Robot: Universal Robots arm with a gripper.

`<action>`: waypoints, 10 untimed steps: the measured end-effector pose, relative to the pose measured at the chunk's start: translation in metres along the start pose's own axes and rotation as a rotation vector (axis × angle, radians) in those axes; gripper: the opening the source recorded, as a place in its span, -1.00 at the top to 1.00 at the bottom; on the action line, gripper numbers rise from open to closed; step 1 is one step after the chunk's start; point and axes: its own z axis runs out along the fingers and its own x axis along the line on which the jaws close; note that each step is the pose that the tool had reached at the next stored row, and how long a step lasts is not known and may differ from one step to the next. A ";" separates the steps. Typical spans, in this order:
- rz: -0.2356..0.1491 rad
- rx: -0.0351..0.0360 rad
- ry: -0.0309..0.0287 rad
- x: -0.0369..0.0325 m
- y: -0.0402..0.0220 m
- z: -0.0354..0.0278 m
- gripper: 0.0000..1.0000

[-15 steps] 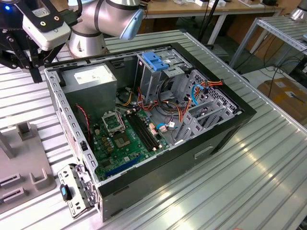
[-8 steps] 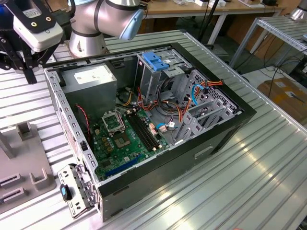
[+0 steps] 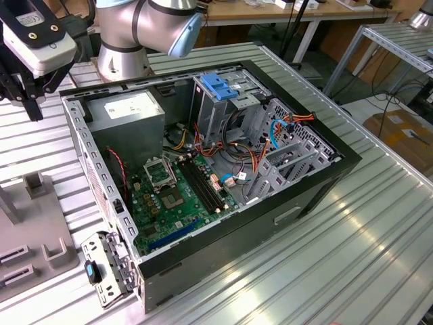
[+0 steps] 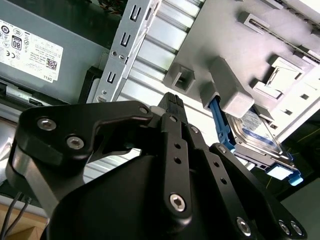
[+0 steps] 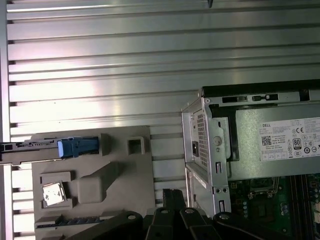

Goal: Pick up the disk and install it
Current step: 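Reach for the disk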

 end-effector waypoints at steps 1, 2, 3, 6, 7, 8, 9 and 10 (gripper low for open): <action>0.000 0.0000 0.0000 0.0000 0.0000 0.0000 0.79; 0.000 0.0000 0.0000 0.0000 0.0000 0.0000 0.79; 0.000 0.0000 0.0000 0.0001 0.0000 0.0000 0.79; 0.000 0.0000 0.0000 0.0021 -0.0002 0.0001 0.79; 0.000 0.0000 0.0000 0.0035 -0.0003 0.0001 0.79; 0.000 0.0000 0.0000 0.0047 -0.0004 0.0001 0.79; 0.000 0.0000 0.0000 0.0054 -0.0004 0.0002 0.79; 0.000 0.0000 0.0000 0.0063 -0.0005 0.0002 0.79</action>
